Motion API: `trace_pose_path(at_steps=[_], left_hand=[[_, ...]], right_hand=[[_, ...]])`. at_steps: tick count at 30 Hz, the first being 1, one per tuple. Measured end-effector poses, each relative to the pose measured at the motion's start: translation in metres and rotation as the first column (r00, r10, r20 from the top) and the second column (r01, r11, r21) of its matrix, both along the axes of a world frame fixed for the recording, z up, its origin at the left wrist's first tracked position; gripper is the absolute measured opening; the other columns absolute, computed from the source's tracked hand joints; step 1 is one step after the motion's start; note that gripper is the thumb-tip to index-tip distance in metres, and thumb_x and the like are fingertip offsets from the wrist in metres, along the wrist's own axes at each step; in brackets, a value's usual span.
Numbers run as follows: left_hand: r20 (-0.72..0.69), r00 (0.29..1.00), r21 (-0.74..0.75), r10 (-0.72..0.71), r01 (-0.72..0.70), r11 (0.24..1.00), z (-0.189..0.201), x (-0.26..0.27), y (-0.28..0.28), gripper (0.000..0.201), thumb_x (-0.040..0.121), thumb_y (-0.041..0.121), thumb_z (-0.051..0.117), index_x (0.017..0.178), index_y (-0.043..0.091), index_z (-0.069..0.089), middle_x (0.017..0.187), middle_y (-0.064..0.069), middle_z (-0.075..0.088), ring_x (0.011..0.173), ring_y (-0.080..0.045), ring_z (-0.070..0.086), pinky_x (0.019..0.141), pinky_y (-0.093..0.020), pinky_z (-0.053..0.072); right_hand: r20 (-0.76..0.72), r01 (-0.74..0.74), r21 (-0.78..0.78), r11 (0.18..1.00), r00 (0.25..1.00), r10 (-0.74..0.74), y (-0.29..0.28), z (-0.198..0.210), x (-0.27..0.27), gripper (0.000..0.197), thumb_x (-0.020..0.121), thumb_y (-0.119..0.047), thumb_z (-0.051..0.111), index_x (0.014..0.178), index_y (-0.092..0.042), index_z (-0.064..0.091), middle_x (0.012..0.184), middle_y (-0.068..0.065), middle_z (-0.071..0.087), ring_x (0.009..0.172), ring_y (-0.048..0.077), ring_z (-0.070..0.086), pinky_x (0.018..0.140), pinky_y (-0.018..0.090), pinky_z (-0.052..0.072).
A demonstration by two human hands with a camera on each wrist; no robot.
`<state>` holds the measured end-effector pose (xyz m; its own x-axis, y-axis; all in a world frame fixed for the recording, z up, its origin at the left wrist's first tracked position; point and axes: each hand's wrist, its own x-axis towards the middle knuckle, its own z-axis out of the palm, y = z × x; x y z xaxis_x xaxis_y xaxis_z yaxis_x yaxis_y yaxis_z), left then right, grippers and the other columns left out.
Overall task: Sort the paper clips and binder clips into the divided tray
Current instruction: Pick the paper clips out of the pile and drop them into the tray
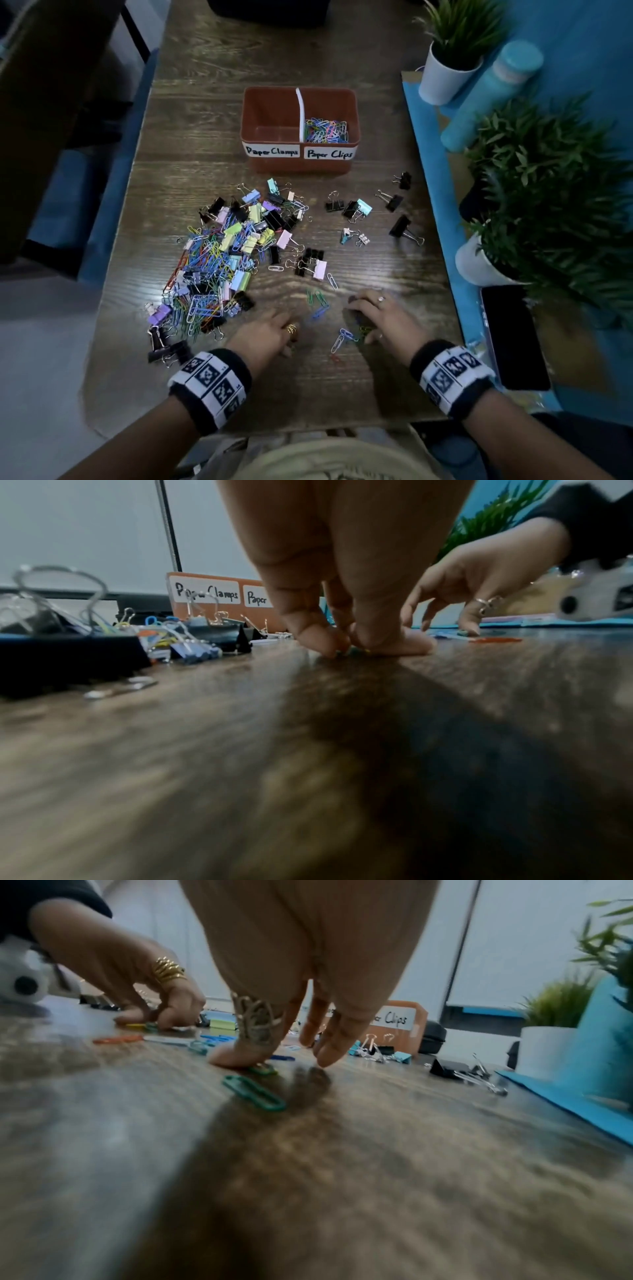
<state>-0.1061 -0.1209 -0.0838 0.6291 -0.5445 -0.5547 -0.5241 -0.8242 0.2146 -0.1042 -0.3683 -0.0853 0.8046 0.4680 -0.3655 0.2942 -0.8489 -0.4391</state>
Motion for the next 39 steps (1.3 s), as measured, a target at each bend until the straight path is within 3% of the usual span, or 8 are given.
trace_pose_path(at_steps=[6, 9, 10, 13, 15, 25, 31, 39], left_hand=[[0.103, 0.990, 0.004, -0.094, 0.094, 0.996, 0.007, -0.007, -0.006, 0.029, 0.093, 0.021, 0.047, 0.108, 0.001, 0.062, 0.122, -0.011, 0.050, 0.117, -0.026, 0.049, 0.092, -0.038, 0.050], [0.082, 0.995, 0.009, -0.048, 0.047, 0.999, 0.017, -0.009, -0.009, 0.024, 0.075, 0.021, 0.053, 0.066, 0.009, 0.073, 0.078, -0.001, 0.068, 0.067, -0.015, 0.068, 0.048, -0.023, 0.054], [0.153, 0.986, -0.003, -0.063, 0.064, 0.998, 0.016, -0.013, -0.010, 0.020, 0.074, 0.021, 0.058, 0.068, 0.009, 0.073, 0.077, -0.001, 0.068, 0.065, -0.014, 0.067, 0.048, -0.022, 0.054], [0.031, 0.999, 0.076, -0.016, 0.014, 0.997, 0.010, -0.020, -0.018, 0.031, 0.097, 0.014, 0.042, 0.124, 0.001, 0.051, 0.132, -0.014, 0.046, 0.118, -0.027, 0.050, 0.093, -0.034, 0.046], [0.003, 1.000, 0.096, -0.013, 0.013, 0.995, 0.009, -0.023, -0.026, 0.034, 0.100, 0.012, 0.030, 0.130, 0.001, 0.043, 0.141, -0.012, 0.034, 0.127, -0.028, 0.040, 0.101, -0.037, 0.038], [0.004, 0.990, -0.284, 0.142, -0.135, 0.949, -0.003, -0.022, -0.067, 0.027, 0.093, 0.015, 0.048, 0.116, 0.005, 0.056, 0.136, -0.006, 0.038, 0.126, -0.022, 0.038, 0.103, -0.028, 0.032], [0.023, 0.997, -0.170, -0.073, 0.076, 0.983, -0.003, -0.017, -0.086, 0.027, 0.091, 0.022, 0.052, 0.108, 0.004, 0.063, 0.148, -0.003, 0.024, 0.137, -0.021, 0.020, 0.111, -0.037, 0.022], [-0.102, 0.981, -0.180, 0.167, -0.183, 0.966, -0.003, -0.023, -0.079, 0.037, 0.098, 0.013, 0.034, 0.131, -0.001, 0.042, 0.140, -0.009, 0.037, 0.131, -0.024, 0.035, 0.105, -0.030, 0.024]], right_hand=[[-0.062, -0.084, -0.043, 0.996, 0.995, 0.081, -0.002, -0.004, 0.010, 0.032, 0.078, -0.007, 0.067, 0.110, -0.009, 0.063, 0.118, 0.007, 0.059, 0.116, 0.023, 0.048, 0.095, 0.027, 0.038], [-0.085, -0.004, -0.001, 1.000, 0.996, 0.004, -0.002, -0.005, 0.003, 0.027, 0.078, 0.005, 0.063, 0.104, -0.005, 0.064, 0.114, 0.011, 0.060, 0.108, 0.025, 0.055, 0.090, 0.027, 0.045], [-0.084, 0.045, 0.013, 0.999, 0.996, -0.043, -0.001, -0.006, -0.001, 0.027, 0.079, 0.007, 0.060, 0.104, -0.004, 0.064, 0.113, 0.011, 0.059, 0.104, 0.024, 0.057, 0.088, 0.021, 0.044], [-0.047, 0.189, 0.016, 0.982, 0.981, -0.188, 0.001, -0.007, -0.013, 0.027, 0.084, 0.005, 0.055, 0.108, -0.006, 0.060, 0.111, 0.009, 0.057, 0.100, 0.020, 0.059, 0.088, 0.015, 0.041], [-0.015, 0.213, -0.060, 0.975, 0.977, -0.214, 0.002, -0.008, -0.021, 0.029, 0.088, 0.000, 0.052, 0.116, -0.009, 0.054, 0.111, 0.006, 0.058, 0.103, 0.018, 0.056, 0.081, 0.014, 0.037], [0.008, 0.350, 0.080, 0.933, 0.936, -0.351, -0.027, -0.006, -0.043, 0.015, 0.073, 0.011, 0.067, 0.078, -0.002, 0.064, 0.088, -0.003, 0.049, 0.085, 0.015, 0.051, 0.069, 0.001, 0.032], [0.046, 0.289, -0.062, 0.955, 0.957, -0.287, -0.018, -0.017, -0.060, 0.019, 0.074, 0.009, 0.064, 0.087, -0.005, 0.065, 0.095, 0.012, 0.062, 0.092, 0.028, 0.058, 0.077, 0.032, 0.048], [-0.010, 0.376, -0.104, 0.921, 0.925, -0.379, -0.012, -0.012, -0.060, 0.036, 0.086, 0.007, 0.047, 0.116, -0.013, 0.052, 0.116, 0.005, 0.055, 0.110, 0.017, 0.049, 0.092, 0.023, 0.042]])
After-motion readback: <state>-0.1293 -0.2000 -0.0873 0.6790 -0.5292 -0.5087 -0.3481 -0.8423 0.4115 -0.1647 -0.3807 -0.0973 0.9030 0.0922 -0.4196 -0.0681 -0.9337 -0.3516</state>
